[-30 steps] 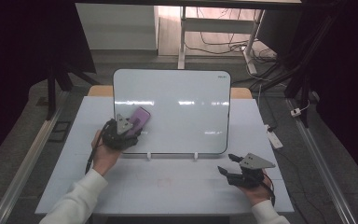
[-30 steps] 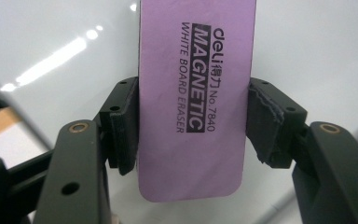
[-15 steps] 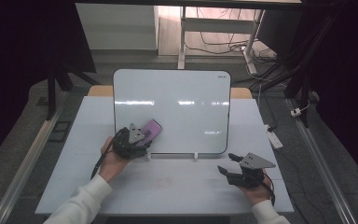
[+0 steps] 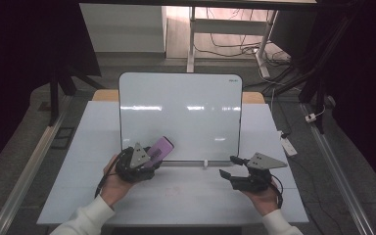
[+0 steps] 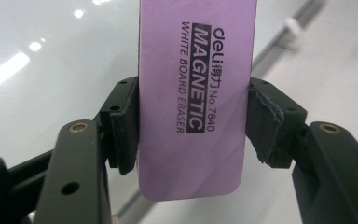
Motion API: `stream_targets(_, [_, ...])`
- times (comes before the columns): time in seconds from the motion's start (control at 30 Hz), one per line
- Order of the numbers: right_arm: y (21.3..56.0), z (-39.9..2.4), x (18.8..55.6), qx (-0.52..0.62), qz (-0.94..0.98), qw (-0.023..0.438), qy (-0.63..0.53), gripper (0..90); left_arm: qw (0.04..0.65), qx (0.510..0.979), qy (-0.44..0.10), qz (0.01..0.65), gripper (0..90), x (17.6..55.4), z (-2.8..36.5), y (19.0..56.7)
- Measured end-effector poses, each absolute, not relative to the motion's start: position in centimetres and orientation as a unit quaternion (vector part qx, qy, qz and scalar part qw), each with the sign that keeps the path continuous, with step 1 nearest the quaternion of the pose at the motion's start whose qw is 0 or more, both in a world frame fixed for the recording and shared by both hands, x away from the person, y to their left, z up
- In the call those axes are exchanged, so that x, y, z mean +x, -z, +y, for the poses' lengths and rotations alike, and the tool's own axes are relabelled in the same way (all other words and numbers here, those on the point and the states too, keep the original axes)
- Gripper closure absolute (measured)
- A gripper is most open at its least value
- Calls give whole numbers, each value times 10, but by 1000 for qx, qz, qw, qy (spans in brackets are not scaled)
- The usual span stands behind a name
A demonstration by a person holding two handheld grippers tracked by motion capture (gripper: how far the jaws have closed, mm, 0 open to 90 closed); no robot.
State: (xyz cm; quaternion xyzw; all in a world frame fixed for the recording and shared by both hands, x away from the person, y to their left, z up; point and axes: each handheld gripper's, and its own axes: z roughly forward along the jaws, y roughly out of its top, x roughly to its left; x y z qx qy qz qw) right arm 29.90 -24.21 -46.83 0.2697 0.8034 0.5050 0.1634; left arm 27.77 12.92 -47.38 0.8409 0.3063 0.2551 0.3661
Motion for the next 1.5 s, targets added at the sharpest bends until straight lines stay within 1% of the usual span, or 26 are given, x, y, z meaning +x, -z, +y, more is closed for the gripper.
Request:
stream_targets(0.23, [471, -233, 301, 268, 811, 134, -502, 338, 371, 852, -232, 287, 403, 270, 115, 482])
stream_targets(0.5, [463, -219, 303, 273, 810, 95, -509, 338, 372, 862, -226, 259, 403, 261, 95, 484])
stream_targets(1.0, [455, -165, 324, 272, 827, 29, -491, 338, 363, 872, -228, 235, 403, 257, 77, 488])
stream_targets(1.13, [458, -156, 327, 276, 831, 9, -482, 389, 364, 872, -234, 230, 402, 255, 75, 488])
stream_targets(1.4, [465, -156, 334, 291, 823, -65, -483, 538, 353, 872, -259, 218, 402, 252, 72, 488])
stream_targets(1.5, [466, -156, 335, 295, 821, -80, -483, 580, 352, 872, -261, 217, 401, 252, 72, 488])
